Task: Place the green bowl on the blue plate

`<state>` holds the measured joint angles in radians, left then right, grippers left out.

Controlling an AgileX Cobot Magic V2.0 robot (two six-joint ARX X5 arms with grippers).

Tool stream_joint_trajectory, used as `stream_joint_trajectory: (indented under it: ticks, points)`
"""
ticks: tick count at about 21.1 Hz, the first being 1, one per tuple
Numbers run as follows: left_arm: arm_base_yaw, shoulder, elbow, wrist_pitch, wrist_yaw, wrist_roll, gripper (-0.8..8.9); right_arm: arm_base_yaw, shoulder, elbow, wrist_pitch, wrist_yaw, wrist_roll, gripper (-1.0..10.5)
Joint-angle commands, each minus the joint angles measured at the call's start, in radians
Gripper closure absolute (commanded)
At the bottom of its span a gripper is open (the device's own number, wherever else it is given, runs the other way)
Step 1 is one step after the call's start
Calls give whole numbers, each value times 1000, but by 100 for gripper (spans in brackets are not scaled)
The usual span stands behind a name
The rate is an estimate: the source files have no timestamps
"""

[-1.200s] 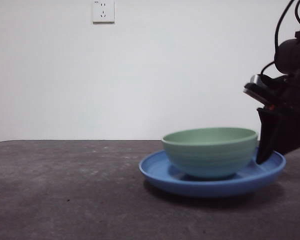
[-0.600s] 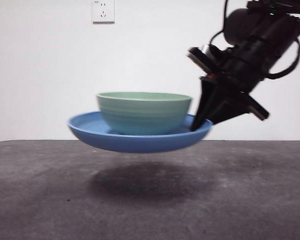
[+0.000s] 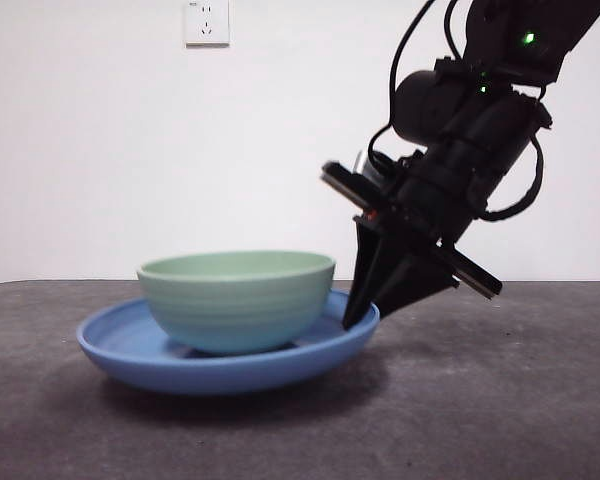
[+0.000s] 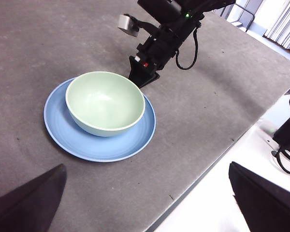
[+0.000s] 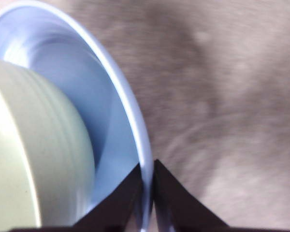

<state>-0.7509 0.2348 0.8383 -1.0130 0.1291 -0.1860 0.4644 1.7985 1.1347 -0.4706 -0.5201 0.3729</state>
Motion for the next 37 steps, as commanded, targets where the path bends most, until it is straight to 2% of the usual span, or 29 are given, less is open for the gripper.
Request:
stream_joint_trajectory:
  ticks: [1, 8, 10, 13, 17, 20, 25, 29, 37]
  points:
    - [-9, -2, 13, 12, 2, -6, 251, 5, 27, 20, 12, 3, 12, 936]
    - [-9, -2, 13, 12, 2, -7, 251, 5, 57, 19, 3, 26, 5, 932]
    - [-9, -2, 13, 12, 2, -7, 251, 5, 57, 19, 11, 31, 4, 884]
    - [-9, -2, 13, 11, 2, -7, 251, -2, 50, 19, 17, 31, 4, 749]
    - [-9, -2, 13, 11, 2, -6, 251, -15, -6, 20, 13, 58, 0, 736]
    - [-9, -2, 13, 11, 2, -6, 251, -35, -94, 20, -18, 67, -18, 682]
    - [-9, -2, 13, 12, 2, -6, 251, -46, -323, 20, -158, 134, -105, 567]
    - [-9, -2, 13, 13, 2, -6, 251, -45, -546, 20, -254, 135, -145, 479]
    - [-9, -2, 13, 67, -2, -6, 251, -23, -772, 18, -417, 137, -200, 388]
